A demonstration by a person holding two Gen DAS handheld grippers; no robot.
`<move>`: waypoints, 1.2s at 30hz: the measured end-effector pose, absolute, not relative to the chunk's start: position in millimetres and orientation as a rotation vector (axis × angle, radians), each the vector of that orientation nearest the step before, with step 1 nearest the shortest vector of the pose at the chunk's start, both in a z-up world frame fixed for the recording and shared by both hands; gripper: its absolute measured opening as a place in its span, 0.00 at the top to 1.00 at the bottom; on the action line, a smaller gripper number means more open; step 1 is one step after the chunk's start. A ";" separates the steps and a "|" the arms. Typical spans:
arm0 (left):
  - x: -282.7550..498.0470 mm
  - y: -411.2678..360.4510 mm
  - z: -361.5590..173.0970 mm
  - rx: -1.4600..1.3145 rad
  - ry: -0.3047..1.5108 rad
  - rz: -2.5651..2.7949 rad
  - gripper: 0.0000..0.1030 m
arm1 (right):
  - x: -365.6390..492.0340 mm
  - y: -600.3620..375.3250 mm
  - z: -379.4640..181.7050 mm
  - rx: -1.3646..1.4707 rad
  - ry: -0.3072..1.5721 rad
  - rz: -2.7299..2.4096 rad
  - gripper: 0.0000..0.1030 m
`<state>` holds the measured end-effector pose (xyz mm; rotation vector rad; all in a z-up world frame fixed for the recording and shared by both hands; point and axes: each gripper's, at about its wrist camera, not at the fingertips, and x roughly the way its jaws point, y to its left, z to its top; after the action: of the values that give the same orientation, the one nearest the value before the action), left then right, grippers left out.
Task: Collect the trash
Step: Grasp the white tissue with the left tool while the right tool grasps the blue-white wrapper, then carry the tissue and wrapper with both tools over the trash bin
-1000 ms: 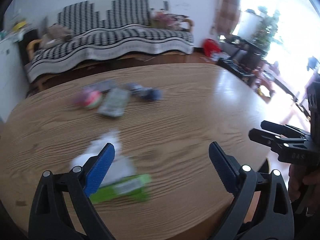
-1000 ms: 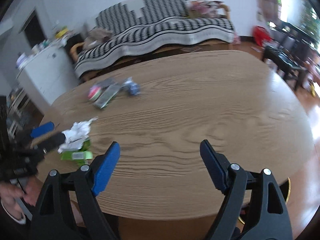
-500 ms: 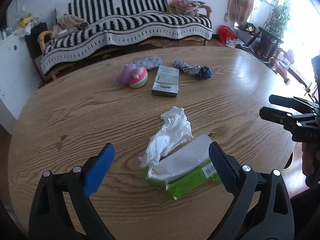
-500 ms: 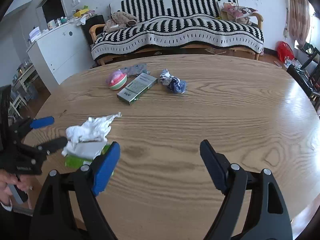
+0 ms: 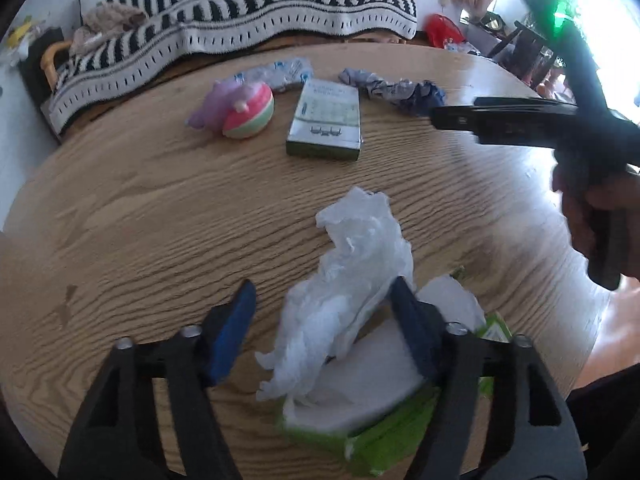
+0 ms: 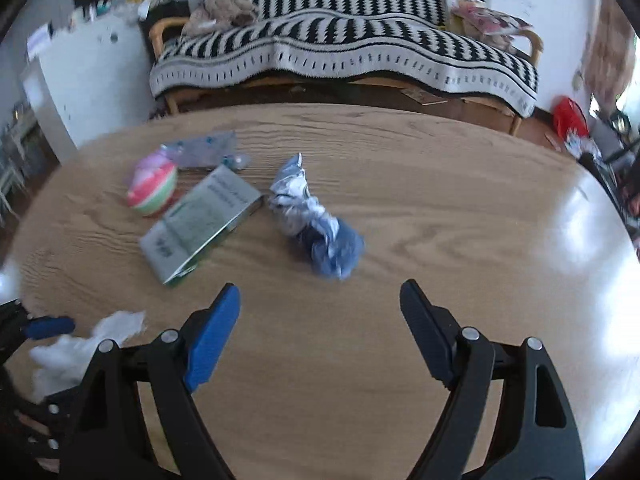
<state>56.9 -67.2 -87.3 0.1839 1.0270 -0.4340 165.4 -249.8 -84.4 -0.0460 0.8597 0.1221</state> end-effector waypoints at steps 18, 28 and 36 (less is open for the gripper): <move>63.4 -61.9 -45.0 0.075 0.925 -0.306 0.81 | 147.2 -266.9 -72.3 -0.014 0.818 0.151 0.79; 16.8 -89.5 -13.5 0.052 0.896 -0.293 0.81 | -5.3 -293.4 -43.7 0.012 0.765 0.154 0.79; -34.5 -141.1 -9.0 0.097 0.868 -0.369 0.81 | -102.8 -321.0 -46.8 0.018 0.746 0.120 0.79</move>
<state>-34.5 -141.1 -9.0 0.0975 0.8677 -0.3692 -102.8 -321.0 -46.8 0.0177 0.7462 0.1197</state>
